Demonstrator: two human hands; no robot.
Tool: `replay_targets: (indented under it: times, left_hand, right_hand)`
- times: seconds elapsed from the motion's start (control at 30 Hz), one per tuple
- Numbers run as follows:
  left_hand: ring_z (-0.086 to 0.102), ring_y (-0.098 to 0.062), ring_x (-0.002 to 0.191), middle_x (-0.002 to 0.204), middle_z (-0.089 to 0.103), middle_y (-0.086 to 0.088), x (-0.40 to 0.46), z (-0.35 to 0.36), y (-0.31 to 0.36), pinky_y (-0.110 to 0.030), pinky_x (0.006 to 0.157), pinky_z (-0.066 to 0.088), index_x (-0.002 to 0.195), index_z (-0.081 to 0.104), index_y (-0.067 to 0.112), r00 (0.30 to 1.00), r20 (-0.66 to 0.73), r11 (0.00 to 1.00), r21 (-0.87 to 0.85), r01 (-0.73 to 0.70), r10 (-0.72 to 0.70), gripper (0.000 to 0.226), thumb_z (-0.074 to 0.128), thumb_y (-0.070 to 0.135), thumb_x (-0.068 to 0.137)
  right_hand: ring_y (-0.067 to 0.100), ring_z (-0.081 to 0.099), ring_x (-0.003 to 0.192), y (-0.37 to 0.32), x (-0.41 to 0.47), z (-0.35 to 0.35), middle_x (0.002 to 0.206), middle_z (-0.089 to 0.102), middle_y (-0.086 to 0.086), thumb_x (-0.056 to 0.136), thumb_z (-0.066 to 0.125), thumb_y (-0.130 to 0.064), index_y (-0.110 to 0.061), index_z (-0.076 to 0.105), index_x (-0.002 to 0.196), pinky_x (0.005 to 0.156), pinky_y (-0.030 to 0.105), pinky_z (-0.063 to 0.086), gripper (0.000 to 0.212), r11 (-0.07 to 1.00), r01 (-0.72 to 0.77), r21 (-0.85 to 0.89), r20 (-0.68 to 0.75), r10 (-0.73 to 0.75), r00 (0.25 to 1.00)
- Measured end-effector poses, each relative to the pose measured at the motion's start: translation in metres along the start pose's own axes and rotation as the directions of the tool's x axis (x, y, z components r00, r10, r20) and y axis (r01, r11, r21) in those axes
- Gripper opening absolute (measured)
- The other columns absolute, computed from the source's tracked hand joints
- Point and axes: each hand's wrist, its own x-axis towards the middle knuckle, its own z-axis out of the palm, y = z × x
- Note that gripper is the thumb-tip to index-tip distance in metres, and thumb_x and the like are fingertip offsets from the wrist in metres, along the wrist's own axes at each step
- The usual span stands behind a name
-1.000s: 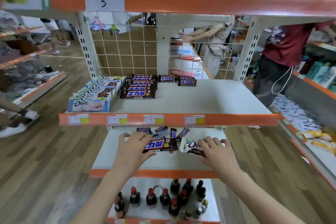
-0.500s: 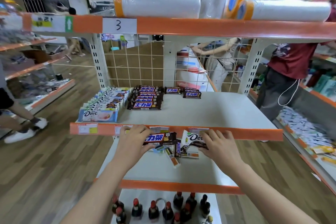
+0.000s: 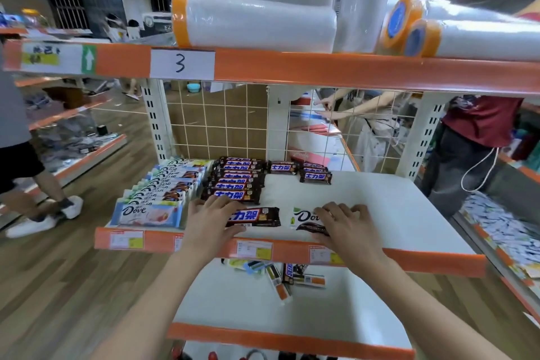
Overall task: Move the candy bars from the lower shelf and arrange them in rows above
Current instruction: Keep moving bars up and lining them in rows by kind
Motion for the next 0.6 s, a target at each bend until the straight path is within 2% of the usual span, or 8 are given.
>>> replay_targets:
  times: [0.13,0.23,0.47,0.53,0.6]
  left_hand:
    - [0.064,-0.02,0.087,0.09,0.065,0.009,0.015,0.009,-0.011,-0.049,0.074,0.045,0.094,0.069,0.03,1.0,-0.003,0.999,0.029,-0.027,0.028,0.044,0.085,0.042,0.055]
    - [0.064,-0.022,0.09,0.093,0.066,0.008,0.025,0.018,-0.018,-0.05,0.075,0.044,0.095,0.07,0.028,1.0,0.011,0.999,0.029,-0.018,0.017,0.045,0.086,0.04,0.055]
    - [0.059,-0.024,0.104,0.107,0.064,0.004,0.048,0.033,-0.034,-0.051,0.085,0.039,0.106,0.067,0.028,0.995,0.094,0.999,0.026,0.023,-0.026,0.042,0.08,0.036,0.067]
    - [0.06,-0.025,0.102,0.105,0.064,0.004,0.054,0.036,-0.038,-0.049,0.082,0.04,0.104,0.067,0.027,0.995,0.094,0.999,0.036,0.013,-0.016,0.042,0.081,0.033,0.066]
    - [0.058,-0.025,0.104,0.107,0.063,0.004,0.06,0.038,-0.042,-0.051,0.086,0.038,0.106,0.066,0.027,0.995,0.096,0.999,0.043,0.014,-0.018,0.041,0.08,0.03,0.068]
  right_hand:
    - [0.018,0.063,0.067,0.005,0.008,0.017,0.083,0.065,-0.002,0.054,0.084,-0.052,-0.019,0.07,0.09,0.064,0.036,0.047,0.051,1.0,0.02,-0.024,0.02,-0.02,1.0]
    - [0.017,0.063,0.066,0.005,0.016,0.031,0.081,0.065,-0.003,0.052,0.084,-0.054,-0.021,0.071,0.088,0.069,0.036,0.041,0.051,1.0,-0.007,-0.03,0.043,0.008,0.999]
    - [0.018,0.063,0.066,0.006,0.036,0.063,0.079,0.065,-0.003,0.048,0.086,-0.052,-0.02,0.07,0.085,0.07,0.035,0.031,0.052,0.999,-0.004,0.052,0.064,0.0,0.998]
    - [0.018,0.063,0.067,0.004,0.042,0.068,0.079,0.065,-0.003,0.048,0.086,-0.053,-0.021,0.07,0.085,0.07,0.035,0.033,0.052,0.999,-0.002,0.044,0.073,-0.001,0.997]
    - [0.017,0.063,0.067,0.002,0.048,0.071,0.079,0.065,-0.004,0.048,0.085,-0.055,-0.022,0.07,0.085,0.068,0.035,0.042,0.051,0.999,0.0,0.038,0.081,-0.003,0.997]
